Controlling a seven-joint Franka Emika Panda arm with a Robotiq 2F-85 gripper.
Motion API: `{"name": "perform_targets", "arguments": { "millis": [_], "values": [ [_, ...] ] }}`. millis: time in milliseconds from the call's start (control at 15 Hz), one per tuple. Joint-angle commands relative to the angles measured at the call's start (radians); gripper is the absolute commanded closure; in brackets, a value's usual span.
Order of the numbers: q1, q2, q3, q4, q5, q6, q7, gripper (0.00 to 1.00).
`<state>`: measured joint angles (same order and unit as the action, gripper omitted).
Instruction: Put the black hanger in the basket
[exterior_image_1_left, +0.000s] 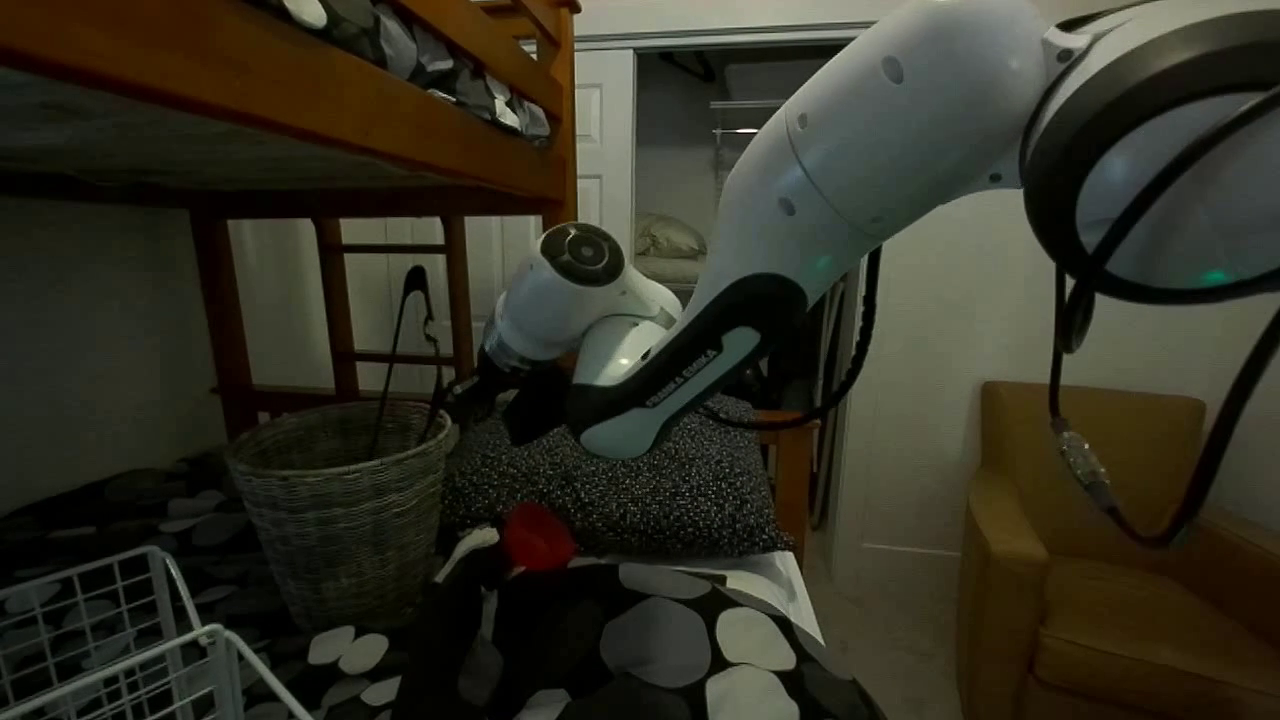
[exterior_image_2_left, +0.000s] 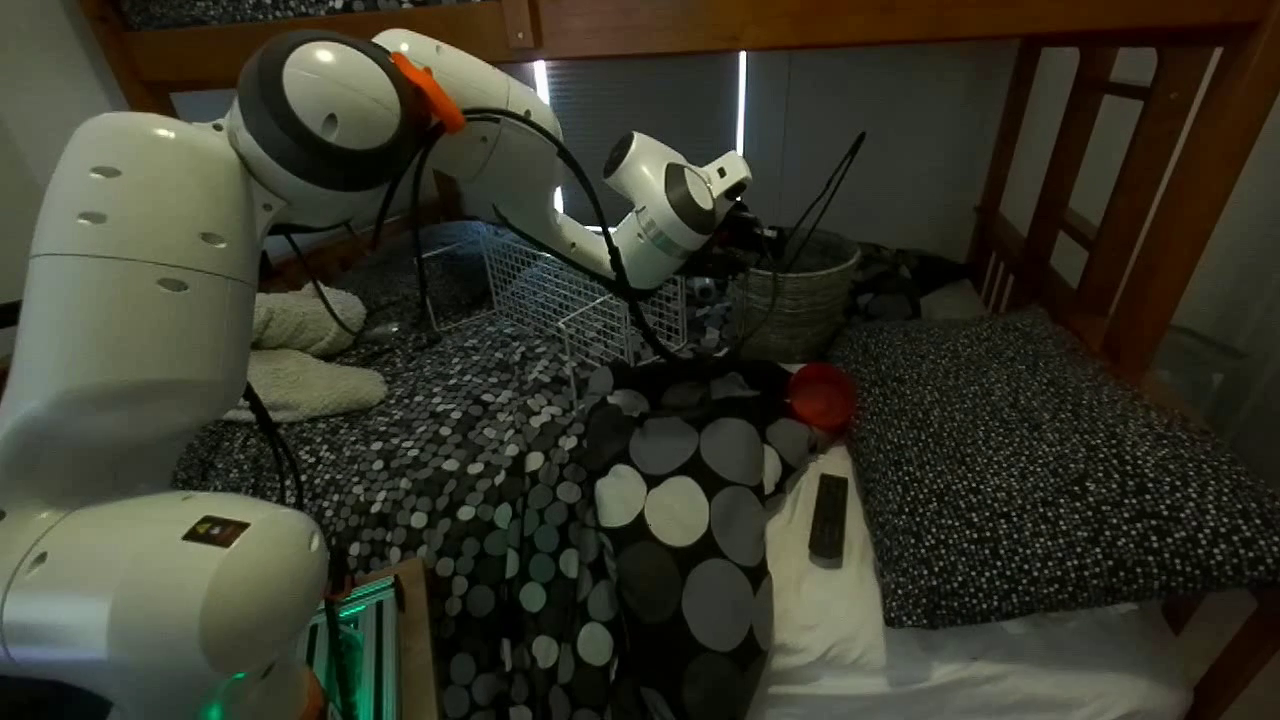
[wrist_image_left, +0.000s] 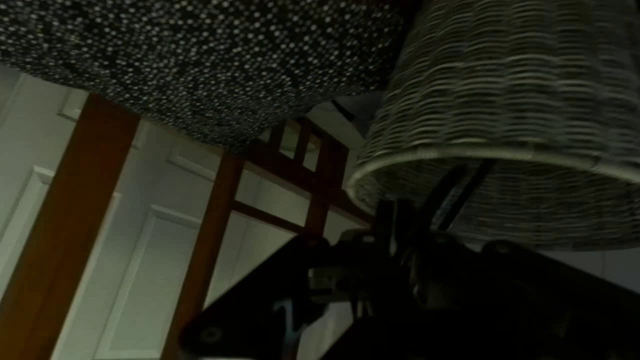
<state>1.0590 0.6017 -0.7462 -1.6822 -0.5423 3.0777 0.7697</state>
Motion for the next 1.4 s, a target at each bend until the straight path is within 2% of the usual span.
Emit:
{"name": "perform_targets", "arguments": {
  "millis": [0, 67, 133, 267, 600, 733, 800, 1000, 1200, 1267, 1333],
  "values": [
    [0.095, 0.073, -0.062, 0.003, -0.017, 0.012, 0.068, 0.98],
    [0.102, 0.093, -0.062, 0.013, -0.010, 0.006, 0.074, 0.98],
    [0.125, 0.103, -0.083, 0.003, -0.011, 0.004, 0.088, 0.68],
    [0.141, 0.125, -0.100, 0.001, -0.003, 0.002, 0.105, 0.60],
    [0.177, 0.125, -0.144, -0.018, -0.003, 0.016, 0.137, 0.22],
    [0.157, 0.080, -0.084, -0.035, -0.006, 0.055, 0.098, 0.07],
    [0.119, 0.037, -0.001, -0.058, -0.010, 0.105, 0.050, 0.01],
    [0.109, 0.002, 0.114, -0.086, -0.023, 0.174, 0.017, 0.00],
    [0.042, -0.046, 0.290, -0.121, -0.043, 0.239, -0.035, 0.00],
    [0.098, 0.023, 0.188, -0.051, -0.004, 0.198, 0.007, 0.00],
    [0.085, 0.011, 0.233, -0.061, -0.006, 0.207, -0.007, 0.01]
  ]
}}
